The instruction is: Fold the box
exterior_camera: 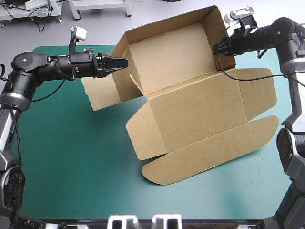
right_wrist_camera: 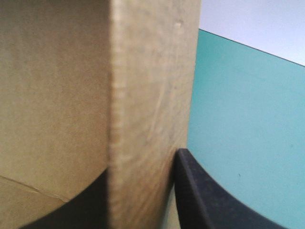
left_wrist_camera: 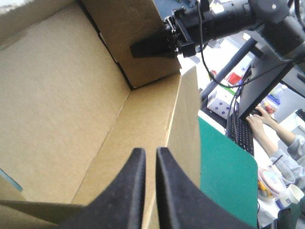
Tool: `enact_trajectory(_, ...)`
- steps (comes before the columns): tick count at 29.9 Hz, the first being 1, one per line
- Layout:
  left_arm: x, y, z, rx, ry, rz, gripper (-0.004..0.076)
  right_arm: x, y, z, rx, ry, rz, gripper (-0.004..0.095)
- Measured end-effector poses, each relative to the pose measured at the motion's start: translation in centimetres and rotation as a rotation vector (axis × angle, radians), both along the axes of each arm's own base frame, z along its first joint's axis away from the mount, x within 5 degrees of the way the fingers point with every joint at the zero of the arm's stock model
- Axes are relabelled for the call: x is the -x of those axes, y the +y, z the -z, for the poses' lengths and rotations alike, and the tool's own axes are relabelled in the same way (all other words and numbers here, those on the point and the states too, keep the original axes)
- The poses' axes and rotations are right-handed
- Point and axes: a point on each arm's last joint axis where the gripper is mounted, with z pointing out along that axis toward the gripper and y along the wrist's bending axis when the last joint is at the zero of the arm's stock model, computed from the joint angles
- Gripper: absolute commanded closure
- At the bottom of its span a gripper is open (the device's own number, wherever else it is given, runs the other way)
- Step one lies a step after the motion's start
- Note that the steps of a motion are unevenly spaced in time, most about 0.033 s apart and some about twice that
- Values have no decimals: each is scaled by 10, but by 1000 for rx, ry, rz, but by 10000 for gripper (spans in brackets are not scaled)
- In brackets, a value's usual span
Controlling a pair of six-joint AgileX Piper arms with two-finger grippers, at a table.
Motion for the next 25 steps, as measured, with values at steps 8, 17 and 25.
enact_trajectory(8, 0, 1, 2, -36, -7, 0, 667, 0, 3, -1, -12, -11, -12, 927)
enact_trajectory(17, 3, 2, -30, -74, -217, 21, 733, -2, -5, 2, 62, -2, 49, 927)
enact_trajectory(25, 3, 41, -60, -195, -262, -119, 733, -3, -7, 3, 75, 1, 65, 927)
